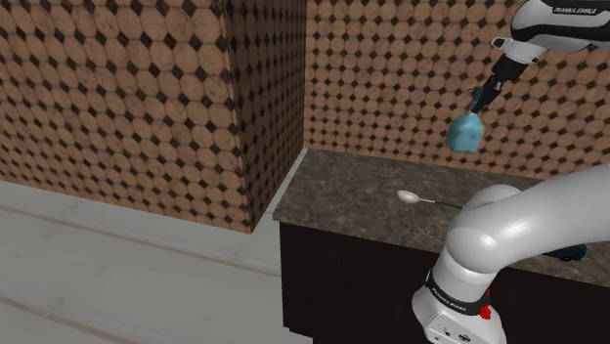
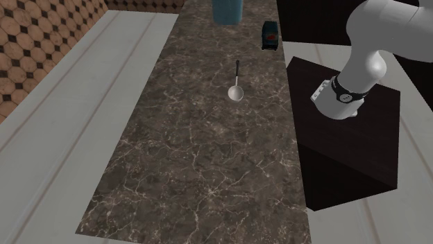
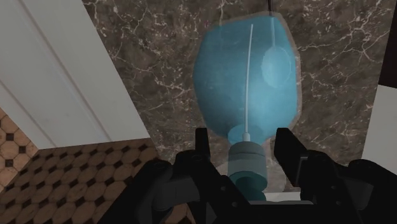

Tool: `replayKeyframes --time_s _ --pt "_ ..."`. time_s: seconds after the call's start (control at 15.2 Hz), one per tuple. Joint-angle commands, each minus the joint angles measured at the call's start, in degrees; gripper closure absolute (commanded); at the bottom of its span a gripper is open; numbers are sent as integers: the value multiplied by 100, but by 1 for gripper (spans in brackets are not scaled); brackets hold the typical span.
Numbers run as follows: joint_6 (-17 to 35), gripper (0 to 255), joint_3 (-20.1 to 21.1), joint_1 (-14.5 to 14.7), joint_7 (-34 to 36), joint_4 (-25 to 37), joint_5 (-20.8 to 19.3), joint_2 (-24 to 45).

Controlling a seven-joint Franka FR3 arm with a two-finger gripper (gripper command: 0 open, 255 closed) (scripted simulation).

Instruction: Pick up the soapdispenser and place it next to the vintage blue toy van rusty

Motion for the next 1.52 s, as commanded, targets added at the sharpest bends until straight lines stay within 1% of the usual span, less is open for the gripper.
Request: replayKeyframes --time_s 0.0,0.4,0.79,1.12,1.45 --pt "-81 255 -113 -150 -222 -24 -117 -164" --pt "-339 255 -522 -459 -882 96 -412 -497" --pt "-604 255 -1054 -594 -1590 448 -682 -704" --pt "-837 255 -1576 -542 -2192 922 -901 -822" --pt "-1092 255 -2158 -327 -2800 1572 -1116 -924"
